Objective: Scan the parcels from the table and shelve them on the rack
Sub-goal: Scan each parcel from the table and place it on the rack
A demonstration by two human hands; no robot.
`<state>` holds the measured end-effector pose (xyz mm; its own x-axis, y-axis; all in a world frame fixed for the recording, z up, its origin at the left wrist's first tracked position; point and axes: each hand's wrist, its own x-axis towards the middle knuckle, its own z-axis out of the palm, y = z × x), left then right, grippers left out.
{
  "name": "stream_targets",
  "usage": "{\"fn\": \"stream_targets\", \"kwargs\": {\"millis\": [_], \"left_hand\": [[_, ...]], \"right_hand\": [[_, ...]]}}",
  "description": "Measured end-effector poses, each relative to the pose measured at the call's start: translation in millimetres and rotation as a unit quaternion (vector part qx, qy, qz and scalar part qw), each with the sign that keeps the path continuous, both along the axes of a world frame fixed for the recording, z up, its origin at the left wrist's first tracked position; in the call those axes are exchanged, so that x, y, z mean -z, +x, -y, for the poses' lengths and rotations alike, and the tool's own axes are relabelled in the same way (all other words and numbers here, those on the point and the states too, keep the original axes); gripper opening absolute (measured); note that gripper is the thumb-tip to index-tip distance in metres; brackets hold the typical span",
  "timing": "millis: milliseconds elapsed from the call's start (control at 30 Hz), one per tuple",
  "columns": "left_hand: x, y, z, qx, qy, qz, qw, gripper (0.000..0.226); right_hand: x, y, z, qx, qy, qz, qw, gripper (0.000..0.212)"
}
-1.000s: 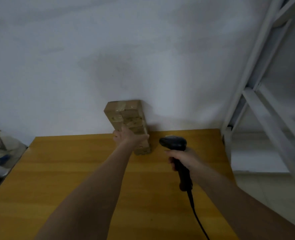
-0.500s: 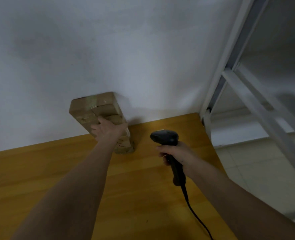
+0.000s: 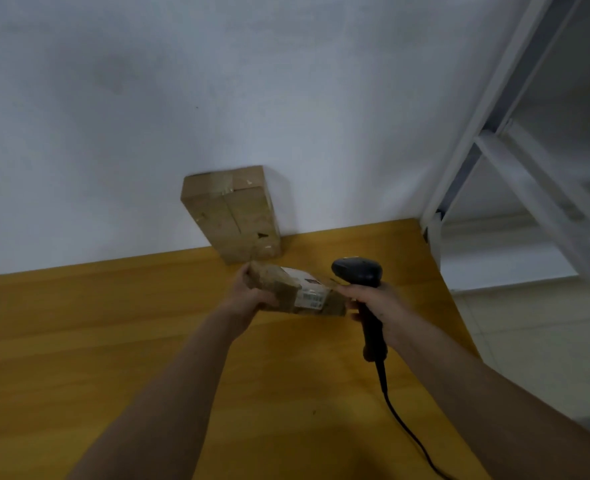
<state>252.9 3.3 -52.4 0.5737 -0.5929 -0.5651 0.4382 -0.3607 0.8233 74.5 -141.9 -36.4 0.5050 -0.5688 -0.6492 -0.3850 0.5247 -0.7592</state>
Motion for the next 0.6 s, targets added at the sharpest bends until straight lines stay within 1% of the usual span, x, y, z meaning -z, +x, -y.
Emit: {"fn": "stream_targets", "kwargs": {"millis": [33, 67, 100, 167, 200, 300, 333, 400, 467, 533, 600], "left_hand": [[1.6, -1.9, -7.0, 0.021, 0.008, 0.008, 1.0, 0.093], [2.6, -4.7, -13.3, 0.045, 0.029, 0.028, 0.998, 0.095], [4.8, -8.4, -19.4, 0.061, 0.058, 0.048, 0.995, 0.1], [11.1, -16.5, -32.3, 0.064, 0.109, 0.058, 0.99, 0.106], [16.1, -19.5, -38.3, 0.062, 0.123, 0.04, 0.99, 0.108], [31.8, -25.9, -53.8, 0.044, 0.137, -0.063, 0.988, 0.113], [35.5, -28.4, -55.8, 0.033, 0.137, -0.089, 0.986, 0.111], [39.6, -34.6, -54.7, -0.001, 0.136, -0.113, 0.984, 0.094], [42.5, -39.5, -49.4, -0.051, 0.146, -0.118, 0.981, 0.071], [43.3, -42.2, -43.6, -0.081, 0.158, -0.126, 0.976, 0.054], [43.6, -46.3, -39.8, -0.109, 0.135, -0.178, 0.969, 0.043]], "right_hand": [[1.3, -0.4, -2.9, 0.003, 0.0, -0.002, 1.0, 0.015], [2.8, -0.6, -5.8, 0.006, 0.001, -0.006, 1.0, 0.016], [4.4, -0.5, -8.8, 0.006, 0.002, -0.011, 1.0, 0.017], [8.3, -0.8, -15.8, -0.002, 0.008, -0.026, 1.0, 0.018], [10.1, -1.4, -18.8, -0.008, 0.014, -0.032, 0.999, 0.017], [16.2, -2.5, -29.1, -0.025, 0.03, -0.049, 0.998, 0.018], [18.3, -2.6, -31.6, -0.026, 0.035, -0.052, 0.998, 0.019], [21.2, -3.2, -34.4, -0.027, 0.04, -0.058, 0.997, 0.021], [23.8, -4.6, -34.4, -0.028, 0.035, -0.066, 0.997, 0.024], [24.2, -7.1, -32.9, -0.021, 0.032, -0.07, 0.997, 0.031], [23.9, -9.3, -30.9, -0.01, 0.034, -0.069, 0.997, 0.039]]}}
